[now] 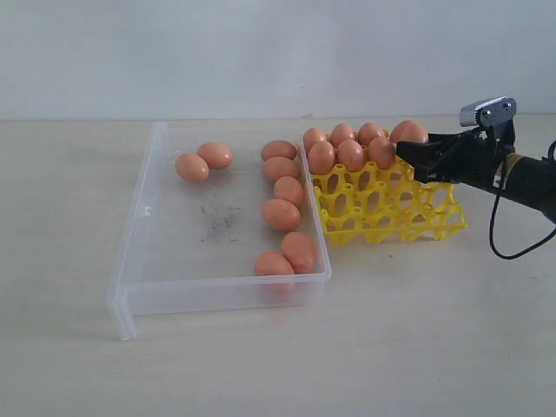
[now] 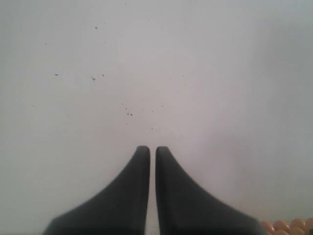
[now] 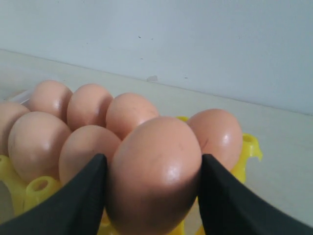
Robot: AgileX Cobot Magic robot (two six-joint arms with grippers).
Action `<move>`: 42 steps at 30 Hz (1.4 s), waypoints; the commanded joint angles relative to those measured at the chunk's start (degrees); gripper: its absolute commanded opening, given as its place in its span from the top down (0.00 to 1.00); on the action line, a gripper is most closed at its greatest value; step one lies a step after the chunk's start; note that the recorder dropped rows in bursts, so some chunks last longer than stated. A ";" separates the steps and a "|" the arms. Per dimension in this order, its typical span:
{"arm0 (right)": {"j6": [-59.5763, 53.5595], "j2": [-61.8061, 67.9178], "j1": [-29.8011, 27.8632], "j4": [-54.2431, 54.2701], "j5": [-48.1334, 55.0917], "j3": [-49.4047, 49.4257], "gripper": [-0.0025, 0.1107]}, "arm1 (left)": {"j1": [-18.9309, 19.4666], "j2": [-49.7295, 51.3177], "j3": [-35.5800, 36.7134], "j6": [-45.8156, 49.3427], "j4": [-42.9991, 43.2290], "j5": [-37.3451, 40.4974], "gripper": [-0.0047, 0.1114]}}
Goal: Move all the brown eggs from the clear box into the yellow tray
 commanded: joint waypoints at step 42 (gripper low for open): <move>28.66 -21.52 35.75 -29.82 51.35 -5.75 0.40 | -0.23 -0.18 0.23 -0.23 -0.42 0.09 0.92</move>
